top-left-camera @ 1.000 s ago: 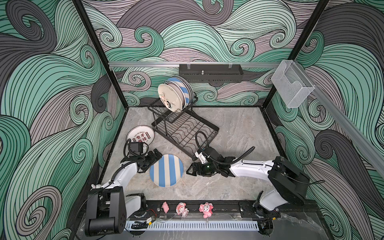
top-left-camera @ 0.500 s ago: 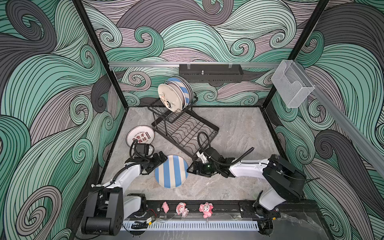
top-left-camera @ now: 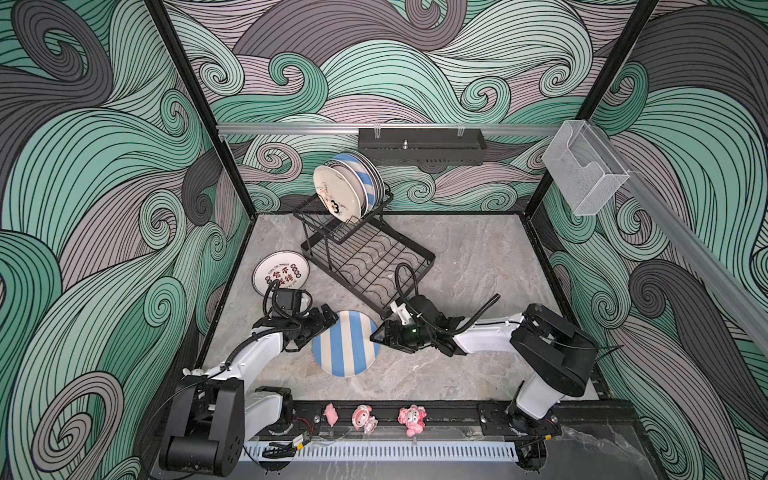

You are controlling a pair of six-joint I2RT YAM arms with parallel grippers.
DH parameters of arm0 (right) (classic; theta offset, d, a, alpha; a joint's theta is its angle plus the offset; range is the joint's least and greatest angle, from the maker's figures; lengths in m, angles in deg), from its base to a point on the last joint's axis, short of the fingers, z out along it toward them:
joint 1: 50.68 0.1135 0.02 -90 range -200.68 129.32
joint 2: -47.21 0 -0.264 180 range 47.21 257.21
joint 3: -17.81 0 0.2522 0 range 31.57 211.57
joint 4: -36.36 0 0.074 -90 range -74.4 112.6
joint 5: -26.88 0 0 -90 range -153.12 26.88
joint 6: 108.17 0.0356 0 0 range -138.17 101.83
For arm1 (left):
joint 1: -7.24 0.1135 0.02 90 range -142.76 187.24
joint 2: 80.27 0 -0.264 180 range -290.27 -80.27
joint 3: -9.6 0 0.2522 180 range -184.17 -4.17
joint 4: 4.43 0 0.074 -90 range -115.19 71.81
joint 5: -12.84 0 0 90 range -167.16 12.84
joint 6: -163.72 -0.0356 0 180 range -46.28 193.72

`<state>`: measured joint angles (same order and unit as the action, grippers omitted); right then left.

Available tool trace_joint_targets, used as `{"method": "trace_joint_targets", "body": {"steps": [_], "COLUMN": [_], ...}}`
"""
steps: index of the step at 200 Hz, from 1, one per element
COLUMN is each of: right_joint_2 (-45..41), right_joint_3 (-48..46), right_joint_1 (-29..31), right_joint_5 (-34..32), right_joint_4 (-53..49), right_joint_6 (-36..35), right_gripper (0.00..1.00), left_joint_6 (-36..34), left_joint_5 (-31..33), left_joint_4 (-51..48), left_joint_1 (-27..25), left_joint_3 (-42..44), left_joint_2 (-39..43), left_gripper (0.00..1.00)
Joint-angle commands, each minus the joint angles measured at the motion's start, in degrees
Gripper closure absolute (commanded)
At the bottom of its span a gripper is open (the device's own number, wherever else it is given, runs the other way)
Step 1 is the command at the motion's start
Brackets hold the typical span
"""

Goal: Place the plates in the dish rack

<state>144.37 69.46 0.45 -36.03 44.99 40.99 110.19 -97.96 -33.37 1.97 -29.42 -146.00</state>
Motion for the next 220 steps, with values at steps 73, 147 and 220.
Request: {"method": "trace_joint_targets", "body": {"steps": [73, 147, 220], "right_joint_2": [-4.87, -2.08, 1.33], "right_joint_3": [-4.48, -5.83, -5.37], "right_joint_1": [-0.69, -0.63, -0.51], "right_joint_5": [-4.69, -4.1, -1.82], "right_joint_4": [-5.16, 0.02, 4.33], "right_joint_6": [3.46, 5.74, 6.71], "right_gripper": [0.25, 0.27, 0.39], "left_joint_6": [-1.21, -1.22, -0.74], "left_joint_5": [-2.43, -4.56, -4.51], "left_joint_4": [-2.75, -1.9, -2.43], "left_joint_1": [-1.97, -5.33, -5.85], "left_joint_3": [1.87, 2.14, 4.25], "left_joint_2": [1.83, 0.03, 2.72], "left_gripper": [0.01, 0.01, 0.02]}}
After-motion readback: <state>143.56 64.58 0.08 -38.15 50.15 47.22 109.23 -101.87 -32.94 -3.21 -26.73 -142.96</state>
